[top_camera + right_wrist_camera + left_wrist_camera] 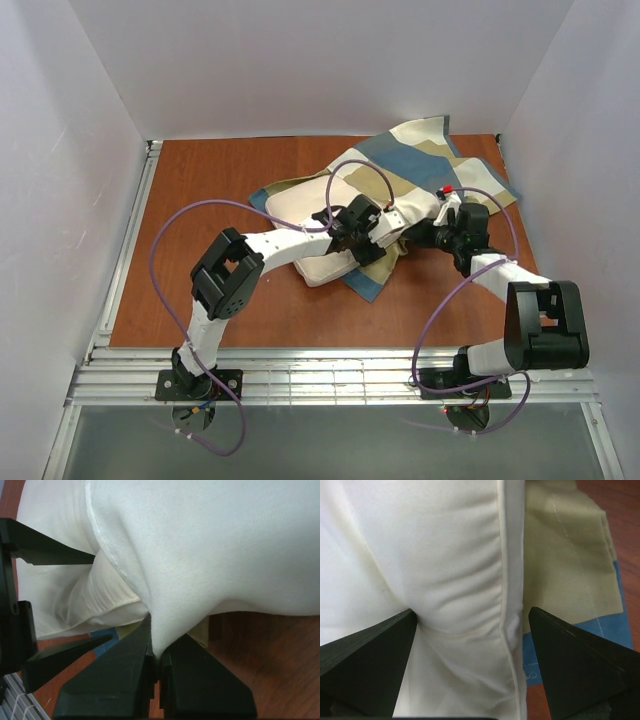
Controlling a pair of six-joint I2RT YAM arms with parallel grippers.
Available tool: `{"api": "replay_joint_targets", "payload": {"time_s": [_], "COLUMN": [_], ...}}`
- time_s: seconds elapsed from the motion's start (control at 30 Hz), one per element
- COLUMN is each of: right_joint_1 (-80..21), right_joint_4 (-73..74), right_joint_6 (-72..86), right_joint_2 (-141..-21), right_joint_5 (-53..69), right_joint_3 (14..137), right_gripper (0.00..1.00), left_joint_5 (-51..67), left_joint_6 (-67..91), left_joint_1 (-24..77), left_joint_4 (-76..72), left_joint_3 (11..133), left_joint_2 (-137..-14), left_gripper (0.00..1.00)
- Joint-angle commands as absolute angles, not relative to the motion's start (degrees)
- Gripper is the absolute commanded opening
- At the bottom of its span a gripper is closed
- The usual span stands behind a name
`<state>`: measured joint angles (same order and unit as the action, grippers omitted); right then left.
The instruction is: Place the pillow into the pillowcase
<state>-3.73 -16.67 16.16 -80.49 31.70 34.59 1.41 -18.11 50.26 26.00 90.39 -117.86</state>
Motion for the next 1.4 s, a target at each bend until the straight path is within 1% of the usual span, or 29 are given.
{"api": "replay_joint_targets", "payload": {"time_s": [0.0, 0.03, 0.07, 0.1, 0.2, 0.23, 0.27, 0.33, 0.37, 0.47, 0.53, 0.57, 0.7, 0.8, 0.9, 1.0, 1.13, 1.23, 1.27, 1.37], "right_joint_1": [-3.8, -3.8, -3.7, -3.8, -3.8, -3.8, -3.8, -4.0, -4.3, -7.2, -11.2, -12.6, -17.8, -22.7, -24.0, -23.6, -24.4, -24.7, -25.1, -26.6], "right_joint_4": [-18.5, -18.1, -16.9, -16.2, -13.6, -13.2, -12.5, -12.3, -12.2, -12.4, -12.4, -12.4, -10.5, -9.0, -8.5, -7.7, -10.5, -16.1, -22.3, -25.9], "right_joint_6": [17.1, 17.0, 16.2, 15.9, 14.2, 13.7, 13.4, 13.5, 13.9, 16.1, 17.3, 17.6, 18.5, 18.3, 19.0, 17.6, 24.2, 30.0, 35.5, 39.5], "right_joint_2": [-76.4, -75.9, -75.2, -74.7, -74.2, -74.2, -74.2, -74.0, -73.6, -72.9, -72.0, -71.9, -71.9, -70.8, -69.7, -70.2, -71.3, -70.0, -69.2, -67.9], "right_joint_5": [38.3, 38.8, 38.9, 38.8, 38.9, 39.3, 39.5, 40.8, 41.2, 43.9, 44.6, 45.2, 49.2, 50.9, 52.6, 55.0, 60.5, 64.3, 65.9, 67.8], "right_joint_3": [34.6, 34.5, 34.2, 33.8, 32.5, 31.8, 31.6, 31.5, 31.7, 34.3, 35.5, 36.7, 40.2, 43.8, 46.7, 44.6, 41.7, 41.0, 41.1, 43.8], "right_gripper": [0.01, 0.01, 0.01, 0.01, 0.01, 0.01, 0.01, 0.01, 0.01, 0.01, 0.01, 0.01, 0.01, 0.01, 0.01, 0.01, 0.01, 0.01, 0.01, 0.01], "left_joint_5": [-8.1, -8.8, -9.4, -9.4, -7.4, -7.0, -6.6, -2.7, -0.5, 5.6, 10.0, 10.4, 14.6, 15.0, 15.4, 16.6, 16.4, 16.4, 16.5, 16.6], "left_joint_6": [-20.9, -20.8, -20.7, -20.6, -18.4, -17.1, -16.0, -13.0, -9.1, 2.6, 8.5, 13.2, 22.0, 27.1, 31.9, 34.5, 39.1, 42.9, 43.4, 45.0], "left_joint_1": [51.2, 51.1, 51.0, 51.0, 50.6, 50.4, 50.1, 49.0, 48.3, 46.3, 44.9, 44.7, 43.3, 41.8, 39.9, 38.2, 37.8, 37.8, 37.6, 36.7], "left_joint_4": [18.7, 17.7, 15.3, 14.7, 13.9, 13.9, 14.2, 15.6, 16.9, 19.2, 19.2, 18.8, 15.6, 14.6, 13.6, 12.3, 11.1, 10.5, 10.6, 9.7], "left_joint_3": [87.6, 87.1, 86.6, 86.3, 87.1, 87.4, 88.0, 91.0, 92.2, 98.2, 102.1, 103.3, 105.5, 107.6, 106.7, 102.4, 96.8, 94.7, 94.9, 96.2], "left_joint_2": [-118.0, -118.0, -117.5, -117.1, -115.5, -115.2, -115.0, -115.1, -115.2, -116.4, -117.2, -117.5, -117.0, -117.2, -116.9, -115.9, -116.3, -117.9, -119.1, -121.3], "left_gripper": [0.85, 0.81, 0.75, 0.60, 0.30, 0.02, 0.00, 0.00, 0.00, 0.00, 0.00, 0.00, 0.00, 0.00, 0.00, 0.00, 0.00, 0.00, 0.00, 0.00]}}
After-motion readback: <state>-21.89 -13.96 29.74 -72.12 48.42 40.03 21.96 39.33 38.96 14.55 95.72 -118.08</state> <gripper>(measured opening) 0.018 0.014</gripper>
